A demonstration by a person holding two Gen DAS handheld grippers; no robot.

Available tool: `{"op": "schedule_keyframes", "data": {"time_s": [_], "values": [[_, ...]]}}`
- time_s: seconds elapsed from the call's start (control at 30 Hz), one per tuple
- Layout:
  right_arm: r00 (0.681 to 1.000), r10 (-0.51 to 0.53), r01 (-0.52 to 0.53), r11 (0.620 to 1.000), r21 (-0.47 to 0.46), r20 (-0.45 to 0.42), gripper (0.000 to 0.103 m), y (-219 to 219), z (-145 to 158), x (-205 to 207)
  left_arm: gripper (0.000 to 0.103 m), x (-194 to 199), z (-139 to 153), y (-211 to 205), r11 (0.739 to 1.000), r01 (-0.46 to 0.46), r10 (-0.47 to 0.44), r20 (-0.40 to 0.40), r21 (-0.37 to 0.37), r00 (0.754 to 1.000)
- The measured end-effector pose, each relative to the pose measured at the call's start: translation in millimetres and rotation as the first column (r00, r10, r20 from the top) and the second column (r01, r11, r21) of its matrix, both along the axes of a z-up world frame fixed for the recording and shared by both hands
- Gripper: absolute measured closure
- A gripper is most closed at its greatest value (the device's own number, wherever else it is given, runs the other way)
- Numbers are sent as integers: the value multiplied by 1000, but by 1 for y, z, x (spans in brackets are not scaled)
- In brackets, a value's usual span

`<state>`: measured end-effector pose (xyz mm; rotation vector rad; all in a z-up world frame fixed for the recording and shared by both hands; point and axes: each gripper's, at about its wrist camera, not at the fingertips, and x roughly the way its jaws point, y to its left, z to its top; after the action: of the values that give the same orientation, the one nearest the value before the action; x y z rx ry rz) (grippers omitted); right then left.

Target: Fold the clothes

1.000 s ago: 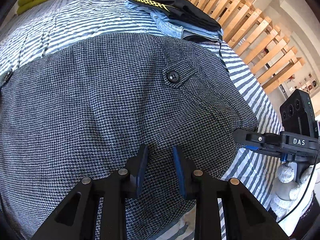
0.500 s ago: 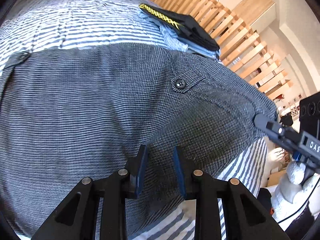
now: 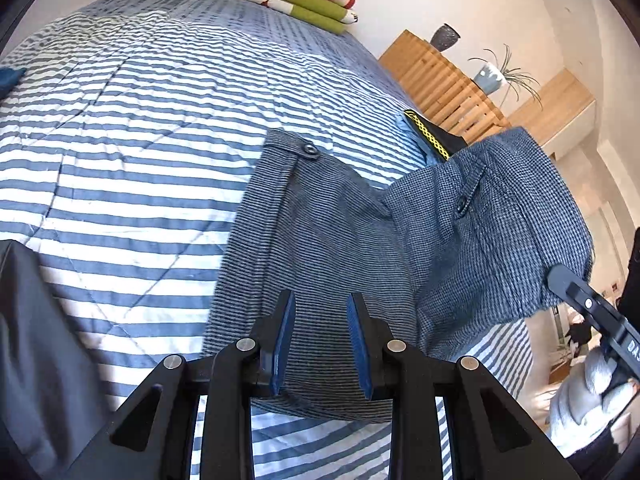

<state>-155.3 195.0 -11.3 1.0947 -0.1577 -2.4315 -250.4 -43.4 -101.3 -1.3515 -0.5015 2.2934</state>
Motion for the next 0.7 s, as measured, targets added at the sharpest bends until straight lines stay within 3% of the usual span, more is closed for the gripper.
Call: {"op": "schedule_keyframes", "data": {"time_s": [0.1, 0.2, 0.5, 0.7], "values": [[999, 37, -37, 999, 3, -10, 93, -21, -1, 11, 74, -11, -3, 4, 999, 35, -35, 3, -9, 999], [1000, 8, -8, 1000, -11, -13, 94, -9, 0, 15, 74, -29, -6, 30, 997, 79, -79, 18, 6, 997], [984, -180, 180, 981, -76, -1, 94, 95, 6, 21, 74, -96, -16, 153, 977, 215, -214, 30, -12, 976], [947, -303, 312, 947, -74, 109, 94, 175, -47, 28, 74, -131, -33, 182, 982, 182, -180, 51, -45, 982]]}}
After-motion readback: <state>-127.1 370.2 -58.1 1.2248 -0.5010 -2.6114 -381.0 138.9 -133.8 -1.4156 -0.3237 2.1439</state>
